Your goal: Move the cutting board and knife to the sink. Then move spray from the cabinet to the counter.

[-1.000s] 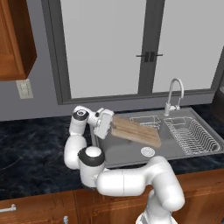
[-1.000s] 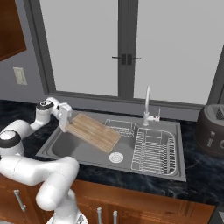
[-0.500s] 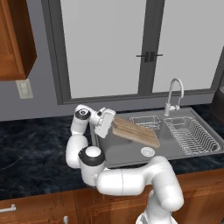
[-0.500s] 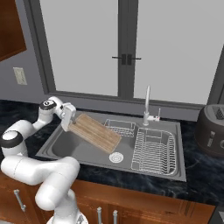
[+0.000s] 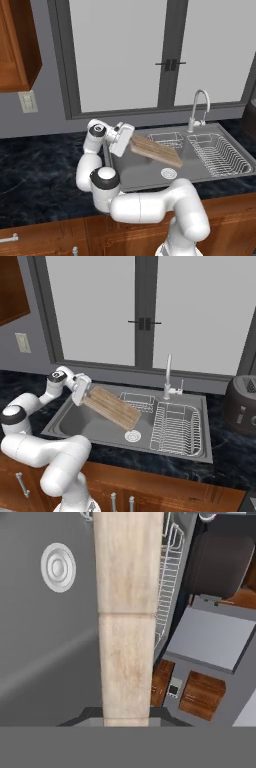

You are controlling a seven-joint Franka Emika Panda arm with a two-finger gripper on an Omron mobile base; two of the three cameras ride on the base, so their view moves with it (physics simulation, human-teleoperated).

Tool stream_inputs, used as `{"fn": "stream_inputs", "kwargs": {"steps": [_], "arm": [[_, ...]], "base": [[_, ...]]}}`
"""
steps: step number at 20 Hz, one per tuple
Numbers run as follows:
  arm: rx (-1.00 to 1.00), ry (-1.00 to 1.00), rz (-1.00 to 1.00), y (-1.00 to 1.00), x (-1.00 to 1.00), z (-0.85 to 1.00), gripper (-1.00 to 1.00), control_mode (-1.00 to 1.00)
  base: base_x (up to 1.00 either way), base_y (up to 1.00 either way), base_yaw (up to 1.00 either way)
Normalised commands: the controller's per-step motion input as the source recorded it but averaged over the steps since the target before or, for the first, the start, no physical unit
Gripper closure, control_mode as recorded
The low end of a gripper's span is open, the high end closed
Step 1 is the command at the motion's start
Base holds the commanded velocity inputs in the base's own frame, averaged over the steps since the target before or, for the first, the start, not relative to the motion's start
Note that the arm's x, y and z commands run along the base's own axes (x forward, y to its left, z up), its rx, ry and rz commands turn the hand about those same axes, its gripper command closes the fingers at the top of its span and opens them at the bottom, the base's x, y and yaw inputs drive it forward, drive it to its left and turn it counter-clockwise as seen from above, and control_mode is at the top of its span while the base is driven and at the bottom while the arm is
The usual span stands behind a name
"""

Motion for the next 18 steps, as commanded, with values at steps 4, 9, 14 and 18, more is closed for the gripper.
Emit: {"fn": "stream_inputs", "kwargs": {"steps": [4, 9, 14, 18], "arm": [[0.05, 0.00, 0.09, -0.13, 0.15, -0.26, 1.00, -1.00], [0.07, 0.00, 0.08, -0.15, 0.13, -0.27, 1.00, -1.00], [0.09, 0.00, 0.07, -0.14, 0.05, -0.32, 1.00, -1.00], [0.10, -0.01, 0.06, -0.18, 0.02, -0.32, 1.00, -1.00]], "base": [[0.00, 0.00, 0.00], [0.00, 0.00, 0.00], [0.00, 0.00, 0.00], [0.00, 0.00, 0.00]]}}
